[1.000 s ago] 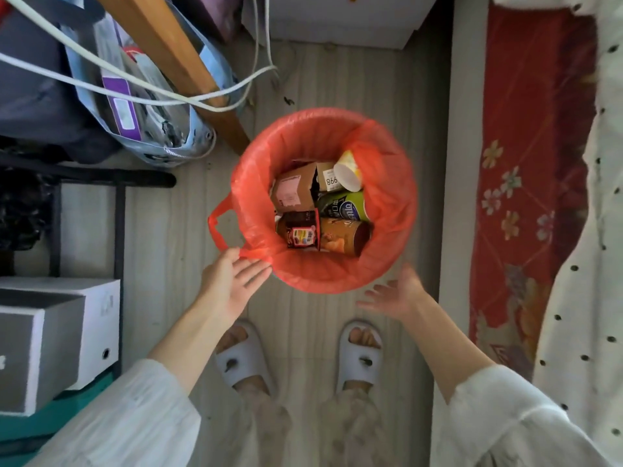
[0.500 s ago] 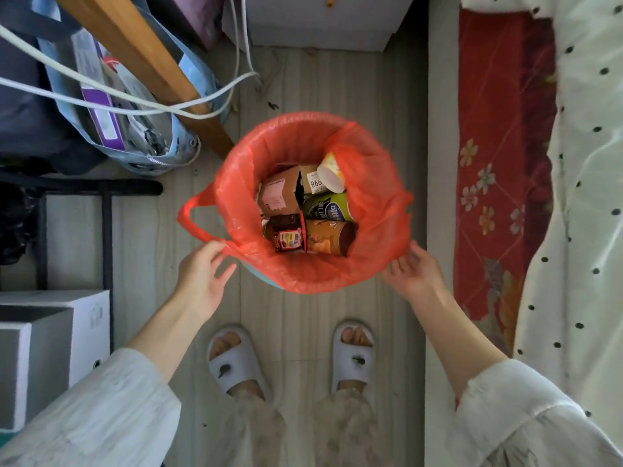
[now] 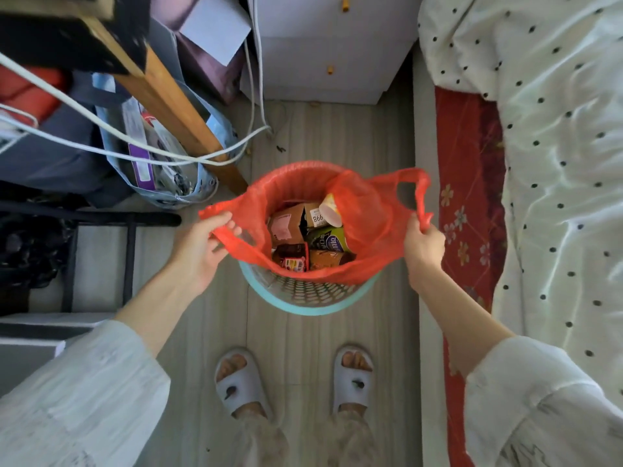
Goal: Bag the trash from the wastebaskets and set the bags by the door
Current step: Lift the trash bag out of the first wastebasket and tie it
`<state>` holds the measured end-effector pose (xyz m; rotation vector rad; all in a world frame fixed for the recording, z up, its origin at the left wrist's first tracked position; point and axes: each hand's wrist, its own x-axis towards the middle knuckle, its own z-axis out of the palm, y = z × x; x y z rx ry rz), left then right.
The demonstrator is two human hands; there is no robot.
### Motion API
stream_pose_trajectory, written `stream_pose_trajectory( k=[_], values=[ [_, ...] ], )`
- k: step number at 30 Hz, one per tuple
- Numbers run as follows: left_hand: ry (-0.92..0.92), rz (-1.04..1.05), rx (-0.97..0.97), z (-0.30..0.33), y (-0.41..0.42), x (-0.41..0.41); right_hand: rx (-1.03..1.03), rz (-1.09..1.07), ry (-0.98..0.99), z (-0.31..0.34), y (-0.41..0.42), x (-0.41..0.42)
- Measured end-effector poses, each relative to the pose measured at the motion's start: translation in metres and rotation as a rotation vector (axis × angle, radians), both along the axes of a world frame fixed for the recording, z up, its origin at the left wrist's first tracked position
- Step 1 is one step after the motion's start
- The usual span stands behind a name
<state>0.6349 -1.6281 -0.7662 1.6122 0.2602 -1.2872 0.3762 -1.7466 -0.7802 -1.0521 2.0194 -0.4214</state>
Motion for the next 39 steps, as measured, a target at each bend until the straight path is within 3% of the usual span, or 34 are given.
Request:
stream_pose_trajectory(
  k=[3,7,12,15,20,25,39],
  values=[
    [-0.006,-0.091,-0.01,0.022,-0.005,-0.001,-0.105,-0.03,-0.165,0.021,-0.013,0.003],
    [0.049,-0.468,0.094,0.041,0.001,-0.01,0.08,0.03,-0.378,0.054,-0.02,0.013],
    [-0.025,-0.482,0.056,0.071,-0.013,-0.021,0.222,0.179,-0.591,0.103,-0.018,0.032],
    [-0.056,-0.491,0.002,0.104,-0.015,-0.03,0.128,0.172,-0.606,0.139,-0.023,0.038],
    [-0.046,-0.502,-0.077,0.162,-0.01,-0.046,0.044,0.373,-0.525,0.207,-0.014,0.038],
    [-0.065,-0.449,-0.144,0.215,-0.012,-0.049,-0.079,0.296,-0.588,0.272,-0.005,0.04],
    [-0.415,-0.562,-0.234,0.363,0.052,-0.033,-0.247,0.413,-0.564,0.406,0.074,0.033]
  ],
)
